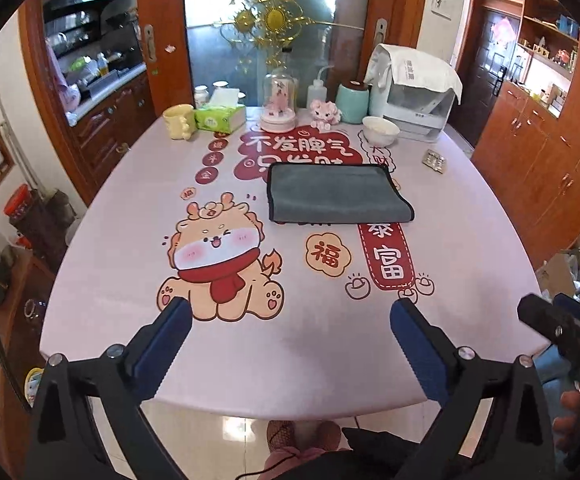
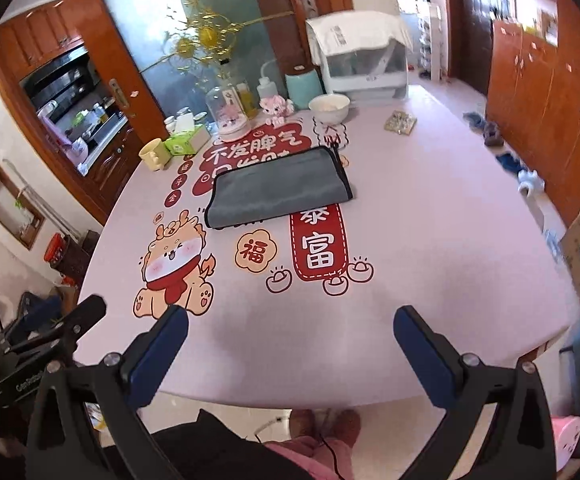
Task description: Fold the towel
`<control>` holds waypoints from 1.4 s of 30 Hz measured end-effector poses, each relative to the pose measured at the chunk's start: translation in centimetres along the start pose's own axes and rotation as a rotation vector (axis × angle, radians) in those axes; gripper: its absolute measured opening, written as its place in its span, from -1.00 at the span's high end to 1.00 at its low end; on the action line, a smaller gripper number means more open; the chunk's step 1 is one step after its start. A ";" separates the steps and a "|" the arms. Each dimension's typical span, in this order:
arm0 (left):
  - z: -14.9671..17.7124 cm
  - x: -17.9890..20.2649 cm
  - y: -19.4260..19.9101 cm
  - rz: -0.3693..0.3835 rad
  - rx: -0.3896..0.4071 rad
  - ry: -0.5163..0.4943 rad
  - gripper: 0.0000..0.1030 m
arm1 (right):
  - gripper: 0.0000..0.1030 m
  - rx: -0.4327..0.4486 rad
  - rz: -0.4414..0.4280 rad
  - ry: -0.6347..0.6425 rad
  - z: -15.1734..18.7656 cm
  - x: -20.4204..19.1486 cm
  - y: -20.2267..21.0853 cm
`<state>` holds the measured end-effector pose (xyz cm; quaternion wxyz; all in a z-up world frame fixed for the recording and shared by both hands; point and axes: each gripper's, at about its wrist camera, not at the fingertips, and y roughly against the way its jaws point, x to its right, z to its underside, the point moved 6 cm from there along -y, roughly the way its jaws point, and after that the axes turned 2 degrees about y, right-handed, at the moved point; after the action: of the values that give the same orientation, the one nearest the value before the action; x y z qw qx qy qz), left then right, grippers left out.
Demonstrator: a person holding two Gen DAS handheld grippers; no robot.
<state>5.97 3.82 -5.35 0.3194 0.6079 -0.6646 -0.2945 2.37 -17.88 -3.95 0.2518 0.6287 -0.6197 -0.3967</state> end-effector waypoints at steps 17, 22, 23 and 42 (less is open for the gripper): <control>1.1 -0.6 3.0 -0.110 0.104 0.037 -0.99 | -1.00 0.099 0.007 0.127 1.6 -2.9 1.7; 1.4 0.0 2.9 -0.111 0.094 0.013 -0.99 | -1.00 0.098 -0.008 0.138 1.9 -3.1 1.7; 1.5 0.2 2.9 -0.114 0.094 0.012 -0.99 | -1.00 0.097 -0.009 0.139 2.0 -3.2 1.7; 1.6 0.9 2.0 -0.099 0.070 -0.005 -0.99 | -1.00 0.051 -0.010 0.127 2.1 -2.7 0.7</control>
<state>3.37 3.10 -4.72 0.2815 0.6500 -0.6445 -0.2880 0.48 -14.91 -4.09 0.2726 0.6617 -0.6093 -0.3414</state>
